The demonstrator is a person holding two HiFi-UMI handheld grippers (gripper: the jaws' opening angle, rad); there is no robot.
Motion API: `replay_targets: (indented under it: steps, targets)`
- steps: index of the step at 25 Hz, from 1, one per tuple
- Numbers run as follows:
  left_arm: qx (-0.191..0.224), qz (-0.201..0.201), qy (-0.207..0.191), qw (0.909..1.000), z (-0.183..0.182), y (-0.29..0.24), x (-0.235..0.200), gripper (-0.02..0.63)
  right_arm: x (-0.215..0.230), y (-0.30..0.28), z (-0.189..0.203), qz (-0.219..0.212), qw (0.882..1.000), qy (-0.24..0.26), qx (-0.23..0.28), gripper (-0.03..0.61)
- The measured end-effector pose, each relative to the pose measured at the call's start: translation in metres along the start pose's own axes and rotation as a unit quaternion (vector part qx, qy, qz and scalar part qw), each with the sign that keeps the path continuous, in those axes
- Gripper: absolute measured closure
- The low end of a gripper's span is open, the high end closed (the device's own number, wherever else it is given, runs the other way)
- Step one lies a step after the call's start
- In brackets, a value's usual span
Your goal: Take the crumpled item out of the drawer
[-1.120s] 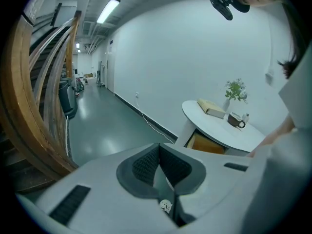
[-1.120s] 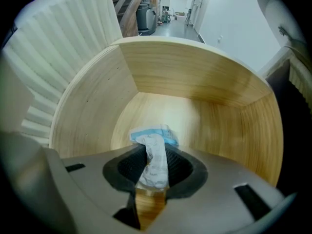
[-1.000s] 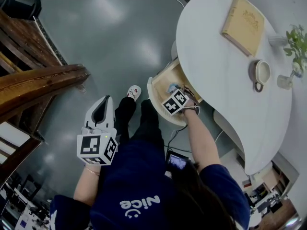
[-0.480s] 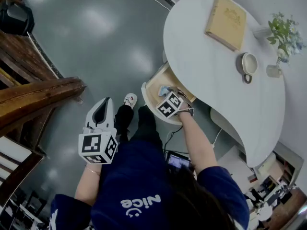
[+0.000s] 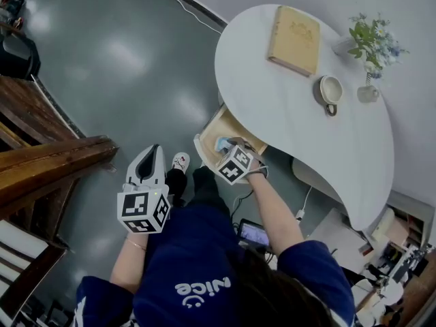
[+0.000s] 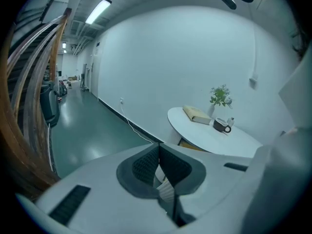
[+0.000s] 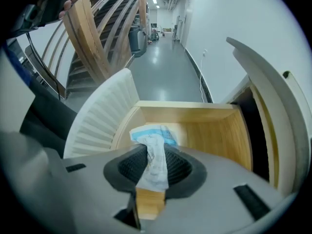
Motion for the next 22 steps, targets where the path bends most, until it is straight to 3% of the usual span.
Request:
replay_targets:
  steps: [22]
  targets:
    - [0.000, 0.100, -0.048, 0.9938, -0.031, -0.027, 0.022, 0.609, -0.008, 0.078, -0.017, 0.041, 0.992, -0.108, 0.054, 0.472]
Point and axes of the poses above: the fingertips, and each gripper's own axes: y backward along the fingers, x to its right, z out of its underside, the point moved 4 cm from there along y, backward along the fingers, and after that the axes turned 7 degrees about -y, right-handed, at the moved point
